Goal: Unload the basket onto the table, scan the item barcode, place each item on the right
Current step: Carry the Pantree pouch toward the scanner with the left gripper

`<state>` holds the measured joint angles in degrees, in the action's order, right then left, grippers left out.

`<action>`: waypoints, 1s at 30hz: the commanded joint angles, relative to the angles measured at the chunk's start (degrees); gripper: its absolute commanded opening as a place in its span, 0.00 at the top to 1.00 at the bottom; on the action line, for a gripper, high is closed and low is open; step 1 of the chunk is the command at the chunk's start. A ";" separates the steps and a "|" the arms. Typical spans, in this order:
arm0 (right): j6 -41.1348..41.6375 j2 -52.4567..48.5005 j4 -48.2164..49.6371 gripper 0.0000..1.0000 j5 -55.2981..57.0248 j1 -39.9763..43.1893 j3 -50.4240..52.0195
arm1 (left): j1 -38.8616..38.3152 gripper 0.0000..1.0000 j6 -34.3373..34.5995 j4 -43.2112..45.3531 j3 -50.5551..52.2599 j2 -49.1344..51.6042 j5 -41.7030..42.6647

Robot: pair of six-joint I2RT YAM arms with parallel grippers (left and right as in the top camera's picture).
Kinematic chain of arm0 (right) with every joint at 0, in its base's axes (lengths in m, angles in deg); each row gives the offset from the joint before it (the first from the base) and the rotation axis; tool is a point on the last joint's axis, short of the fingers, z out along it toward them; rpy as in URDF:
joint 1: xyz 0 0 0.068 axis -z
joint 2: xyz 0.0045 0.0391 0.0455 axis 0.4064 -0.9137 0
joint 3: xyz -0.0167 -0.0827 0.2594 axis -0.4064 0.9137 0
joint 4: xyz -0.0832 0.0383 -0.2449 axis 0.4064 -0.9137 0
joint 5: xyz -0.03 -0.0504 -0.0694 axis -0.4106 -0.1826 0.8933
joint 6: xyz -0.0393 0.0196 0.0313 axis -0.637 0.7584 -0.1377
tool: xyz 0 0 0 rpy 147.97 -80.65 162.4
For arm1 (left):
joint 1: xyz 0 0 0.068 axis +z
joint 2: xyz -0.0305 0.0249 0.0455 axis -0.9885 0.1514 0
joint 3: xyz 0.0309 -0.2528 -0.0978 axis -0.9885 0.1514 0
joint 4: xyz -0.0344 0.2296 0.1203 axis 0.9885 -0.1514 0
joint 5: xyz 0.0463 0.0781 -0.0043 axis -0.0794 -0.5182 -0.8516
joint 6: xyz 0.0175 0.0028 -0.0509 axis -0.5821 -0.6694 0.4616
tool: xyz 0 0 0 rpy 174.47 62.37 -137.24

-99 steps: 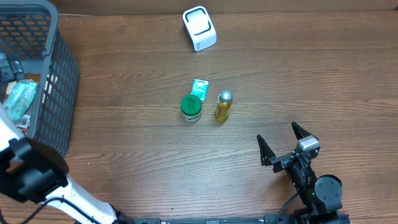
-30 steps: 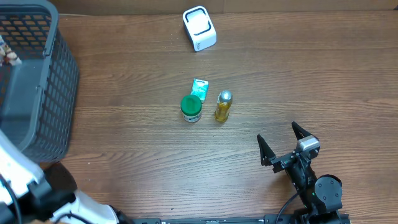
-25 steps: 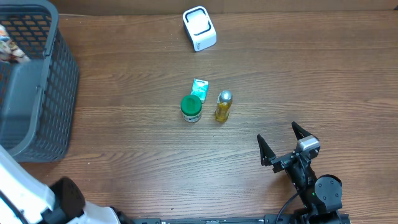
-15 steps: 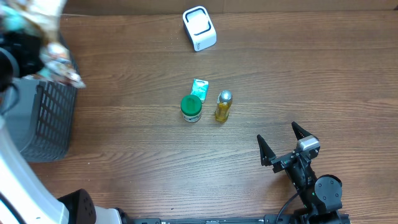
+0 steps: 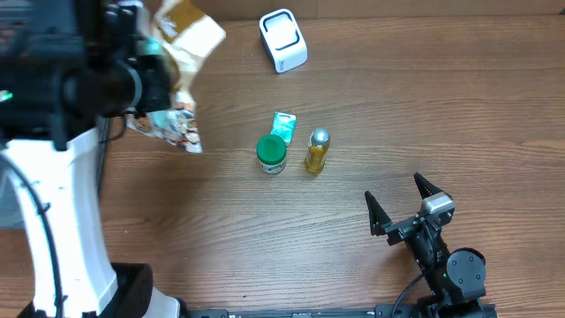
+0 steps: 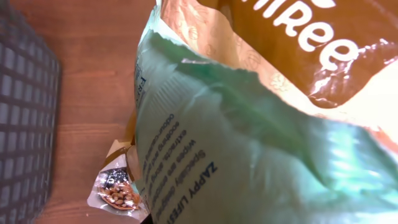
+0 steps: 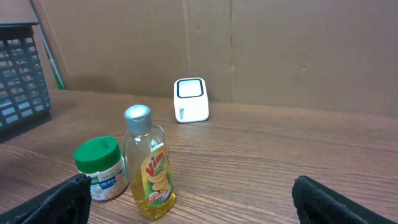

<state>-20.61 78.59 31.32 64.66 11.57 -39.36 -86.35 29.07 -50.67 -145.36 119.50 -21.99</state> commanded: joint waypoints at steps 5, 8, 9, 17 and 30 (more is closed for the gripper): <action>0.15 0.35 0.15 0.00 0.13 0.15 0.59 | -8.61 0.96 12.98 1.36 9.42 3.41 -13.38; 0.15 0.35 0.15 0.00 0.11 0.15 0.59 | -10.23 0.96 18.53 3.56 15.06 4.85 -13.29; 0.15 0.35 0.17 0.00 0.11 0.15 0.59 | -10.78 0.96 19.32 4.37 16.87 5.27 -13.29; 0.15 0.35 0.17 0.00 0.13 0.15 0.59 | -13.35 0.96 19.71 15.13 32.76 7.80 -13.38; 0.15 0.35 0.15 0.00 0.11 0.15 0.59 | -13.44 0.92 22.10 31.93 55.41 7.89 -15.04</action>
<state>-20.58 78.61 31.30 64.66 11.57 -39.36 -99.45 48.46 -21.27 -94.17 127.54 -35.92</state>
